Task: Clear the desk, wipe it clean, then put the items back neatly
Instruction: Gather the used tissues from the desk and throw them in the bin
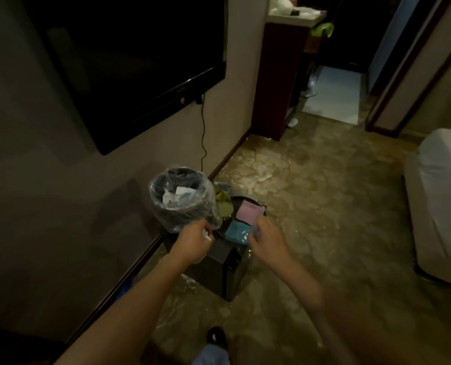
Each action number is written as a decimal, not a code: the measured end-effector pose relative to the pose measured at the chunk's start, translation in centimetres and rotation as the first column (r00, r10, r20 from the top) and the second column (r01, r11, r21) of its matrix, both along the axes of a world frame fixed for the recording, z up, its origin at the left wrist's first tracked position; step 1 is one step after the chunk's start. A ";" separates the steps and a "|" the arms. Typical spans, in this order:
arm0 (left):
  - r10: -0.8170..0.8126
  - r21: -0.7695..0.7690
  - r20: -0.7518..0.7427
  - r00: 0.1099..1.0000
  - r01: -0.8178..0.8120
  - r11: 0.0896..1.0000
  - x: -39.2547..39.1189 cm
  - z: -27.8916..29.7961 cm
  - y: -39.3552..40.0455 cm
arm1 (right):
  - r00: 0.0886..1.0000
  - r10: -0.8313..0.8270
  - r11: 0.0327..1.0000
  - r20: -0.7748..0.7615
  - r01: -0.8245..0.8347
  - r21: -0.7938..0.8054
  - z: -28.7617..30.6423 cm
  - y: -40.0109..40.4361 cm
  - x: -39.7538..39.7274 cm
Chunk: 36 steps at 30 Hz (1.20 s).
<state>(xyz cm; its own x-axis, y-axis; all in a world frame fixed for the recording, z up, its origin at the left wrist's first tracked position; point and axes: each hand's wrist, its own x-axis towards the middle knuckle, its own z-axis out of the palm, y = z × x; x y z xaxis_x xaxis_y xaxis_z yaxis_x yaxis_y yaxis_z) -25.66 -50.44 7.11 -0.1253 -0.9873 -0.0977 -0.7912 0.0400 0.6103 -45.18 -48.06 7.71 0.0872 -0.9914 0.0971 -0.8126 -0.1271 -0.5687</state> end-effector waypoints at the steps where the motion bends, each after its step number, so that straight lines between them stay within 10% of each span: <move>1: 0.028 0.013 -0.013 1.000 -0.028 1.000 0.5 -0.1 -1.7 | 1.000 0.020 1.000 0.002 -0.020 -0.001 -0.5 -2.0 0.2; 36: 0.440 0.352 0.272 0.856 -0.514 0.782 12.1 -8.9 -27.5 | 0.860 0.505 0.800 0.078 -0.500 0.332 -9.2 -38.6 16.7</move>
